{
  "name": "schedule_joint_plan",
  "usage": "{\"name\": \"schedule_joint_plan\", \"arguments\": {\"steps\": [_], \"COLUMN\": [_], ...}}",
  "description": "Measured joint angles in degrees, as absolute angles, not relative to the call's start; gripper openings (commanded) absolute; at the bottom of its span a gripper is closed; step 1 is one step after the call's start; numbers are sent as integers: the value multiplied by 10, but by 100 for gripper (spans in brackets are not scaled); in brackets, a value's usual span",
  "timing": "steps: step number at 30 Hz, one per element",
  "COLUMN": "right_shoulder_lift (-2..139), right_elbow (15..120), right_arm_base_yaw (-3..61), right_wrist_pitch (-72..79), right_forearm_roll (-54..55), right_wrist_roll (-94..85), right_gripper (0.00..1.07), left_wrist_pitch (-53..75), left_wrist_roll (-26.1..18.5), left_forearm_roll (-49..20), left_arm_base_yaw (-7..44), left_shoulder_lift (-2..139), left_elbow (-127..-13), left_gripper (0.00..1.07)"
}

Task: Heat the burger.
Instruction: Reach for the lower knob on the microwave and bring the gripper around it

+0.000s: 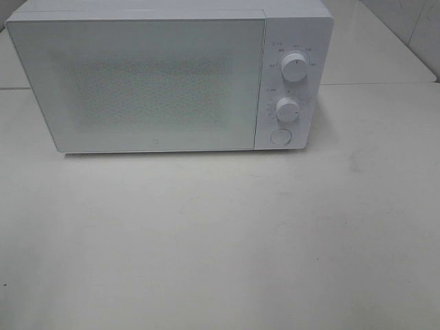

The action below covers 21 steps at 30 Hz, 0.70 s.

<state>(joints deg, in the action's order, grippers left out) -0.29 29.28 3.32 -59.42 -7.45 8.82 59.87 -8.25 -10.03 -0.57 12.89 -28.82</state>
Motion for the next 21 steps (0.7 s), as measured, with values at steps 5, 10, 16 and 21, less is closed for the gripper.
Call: {"name": "schedule_joint_plan", "arguments": {"steps": [5,10,16,21], "right_shoulder_lift": [-3,-3,-3,-3], "right_elbow": [293,293,293,293], "right_arm_base_yaw": [33,33,33,33], "right_wrist_pitch": [-594,-594,-594,-594], "right_forearm_roll": [-74,-74,-74,-74], "right_wrist_roll": [88,88,88,88], "right_gripper": [75,75,75,75], "left_wrist_pitch": [598,596,596,596], "left_wrist_roll": [-83,-83,-84,-84], "left_forearm_roll": [-99,-98,-98,-98], "left_arm_base_yaw": [-6,-6,-6,-6], "left_shoulder_lift": [66,4,-2,-2], "left_elbow": [-288,-288,-288,-288], "left_gripper": [96,96,96,96]}}
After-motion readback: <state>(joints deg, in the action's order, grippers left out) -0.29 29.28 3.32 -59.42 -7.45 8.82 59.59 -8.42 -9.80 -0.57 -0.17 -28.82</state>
